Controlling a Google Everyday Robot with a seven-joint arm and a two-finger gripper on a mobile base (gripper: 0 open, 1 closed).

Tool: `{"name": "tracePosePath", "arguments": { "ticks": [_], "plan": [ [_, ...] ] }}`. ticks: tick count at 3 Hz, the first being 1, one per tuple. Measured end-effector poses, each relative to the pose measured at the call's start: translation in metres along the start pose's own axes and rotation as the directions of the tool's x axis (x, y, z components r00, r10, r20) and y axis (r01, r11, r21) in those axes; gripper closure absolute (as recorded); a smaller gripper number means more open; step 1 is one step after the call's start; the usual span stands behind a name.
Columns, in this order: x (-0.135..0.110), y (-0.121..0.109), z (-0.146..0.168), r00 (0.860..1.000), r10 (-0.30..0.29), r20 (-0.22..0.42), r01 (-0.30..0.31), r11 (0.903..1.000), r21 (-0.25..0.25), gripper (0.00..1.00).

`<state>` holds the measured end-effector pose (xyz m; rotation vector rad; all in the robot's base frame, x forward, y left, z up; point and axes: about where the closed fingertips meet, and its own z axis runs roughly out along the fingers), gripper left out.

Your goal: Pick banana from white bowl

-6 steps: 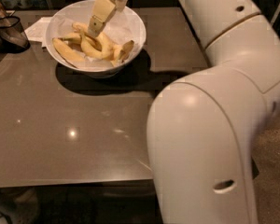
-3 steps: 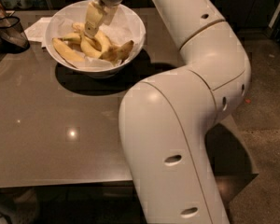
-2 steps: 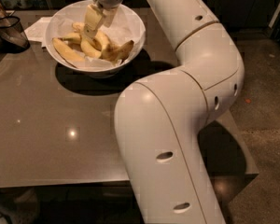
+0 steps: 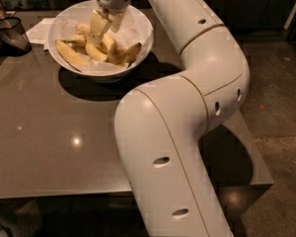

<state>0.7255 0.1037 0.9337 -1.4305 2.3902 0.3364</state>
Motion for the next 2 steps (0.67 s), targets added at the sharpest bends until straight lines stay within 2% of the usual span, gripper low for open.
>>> {"name": "tracePosePath", "arguments": {
  "ticks": [2],
  "plan": [
    [0.0097, -0.0147, 0.0152, 0.998, 0.05, -0.031, -0.05, 0.9987, 0.012, 0.37]
  ]
}}
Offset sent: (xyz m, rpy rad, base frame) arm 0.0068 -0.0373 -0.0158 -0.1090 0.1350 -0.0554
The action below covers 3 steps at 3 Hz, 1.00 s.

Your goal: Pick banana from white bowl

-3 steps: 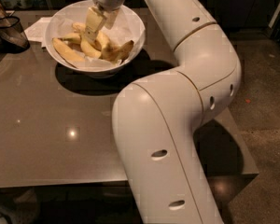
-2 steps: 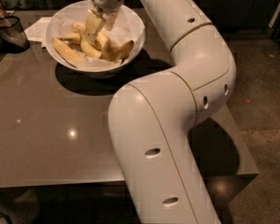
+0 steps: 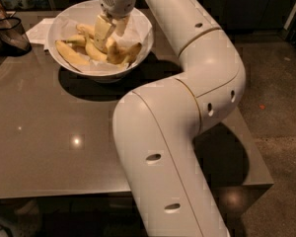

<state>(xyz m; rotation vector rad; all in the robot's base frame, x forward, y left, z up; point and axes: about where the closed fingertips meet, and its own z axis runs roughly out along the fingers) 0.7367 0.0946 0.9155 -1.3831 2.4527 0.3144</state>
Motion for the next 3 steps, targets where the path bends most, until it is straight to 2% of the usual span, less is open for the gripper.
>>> {"name": "tracePosePath", "arguments": {
  "ticks": [1, 3],
  "plan": [
    [0.0063, -0.0078, 0.0055, 1.0, 0.026, -0.009, -0.026, 0.9997, 0.001, 0.38],
    [0.0078, -0.0116, 0.0148, 0.999, 0.04, -0.02, -0.04, 0.9992, -0.005, 0.41]
  ]
}}
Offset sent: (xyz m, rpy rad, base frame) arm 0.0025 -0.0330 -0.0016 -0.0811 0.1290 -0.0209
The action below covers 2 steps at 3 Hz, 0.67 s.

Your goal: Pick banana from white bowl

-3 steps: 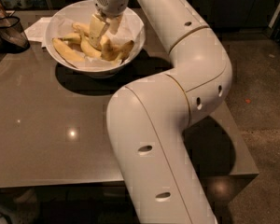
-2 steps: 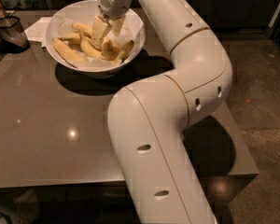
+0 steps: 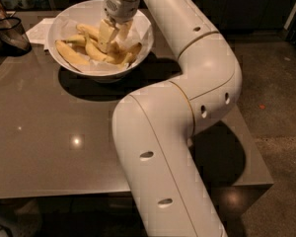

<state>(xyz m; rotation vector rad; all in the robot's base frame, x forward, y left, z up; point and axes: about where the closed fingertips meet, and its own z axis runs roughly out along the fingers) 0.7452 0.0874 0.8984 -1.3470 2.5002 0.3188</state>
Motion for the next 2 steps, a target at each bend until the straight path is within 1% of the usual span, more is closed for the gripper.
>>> {"name": "tracePosePath", "arguments": {
  "ticks": [2],
  "plan": [
    [-0.0118, 0.0085, 0.0114, 1.0, -0.026, -0.007, 0.026, 0.9996, -0.012, 0.43]
  ]
}}
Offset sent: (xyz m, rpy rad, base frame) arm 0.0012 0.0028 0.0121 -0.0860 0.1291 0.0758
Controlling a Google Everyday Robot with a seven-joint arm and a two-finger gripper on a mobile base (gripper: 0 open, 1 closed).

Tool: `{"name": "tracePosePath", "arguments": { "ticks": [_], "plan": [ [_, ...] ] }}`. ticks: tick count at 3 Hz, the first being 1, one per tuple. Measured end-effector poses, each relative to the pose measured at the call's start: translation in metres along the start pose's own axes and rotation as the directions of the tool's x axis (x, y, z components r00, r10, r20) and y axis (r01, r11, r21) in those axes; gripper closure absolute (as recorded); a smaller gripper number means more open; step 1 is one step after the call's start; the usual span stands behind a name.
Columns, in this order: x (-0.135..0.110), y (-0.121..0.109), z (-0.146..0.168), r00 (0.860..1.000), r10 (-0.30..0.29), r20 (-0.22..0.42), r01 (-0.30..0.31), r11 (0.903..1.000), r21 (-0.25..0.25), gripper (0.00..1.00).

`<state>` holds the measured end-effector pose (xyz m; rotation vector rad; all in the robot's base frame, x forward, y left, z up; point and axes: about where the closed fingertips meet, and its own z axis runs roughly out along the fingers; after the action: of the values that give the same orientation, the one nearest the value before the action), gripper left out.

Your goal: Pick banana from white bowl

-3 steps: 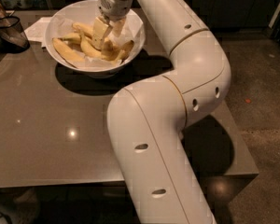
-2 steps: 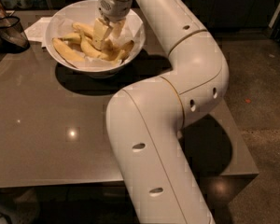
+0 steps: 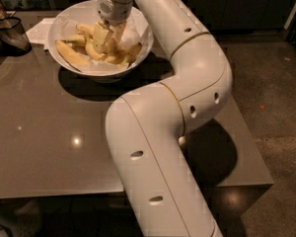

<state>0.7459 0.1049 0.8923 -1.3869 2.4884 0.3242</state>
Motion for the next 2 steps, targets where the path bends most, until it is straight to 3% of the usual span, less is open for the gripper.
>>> {"name": "tracePosePath", "arguments": {
  "ticks": [1, 2],
  "plan": [
    [-0.0006, 0.0007, 0.0056, 1.0, -0.001, -0.003, 0.001, 0.9999, -0.01, 0.43],
    [-0.0006, 0.0007, 0.0058, 1.0, -0.001, -0.003, 0.001, 0.9999, -0.011, 0.61]
  ]
}}
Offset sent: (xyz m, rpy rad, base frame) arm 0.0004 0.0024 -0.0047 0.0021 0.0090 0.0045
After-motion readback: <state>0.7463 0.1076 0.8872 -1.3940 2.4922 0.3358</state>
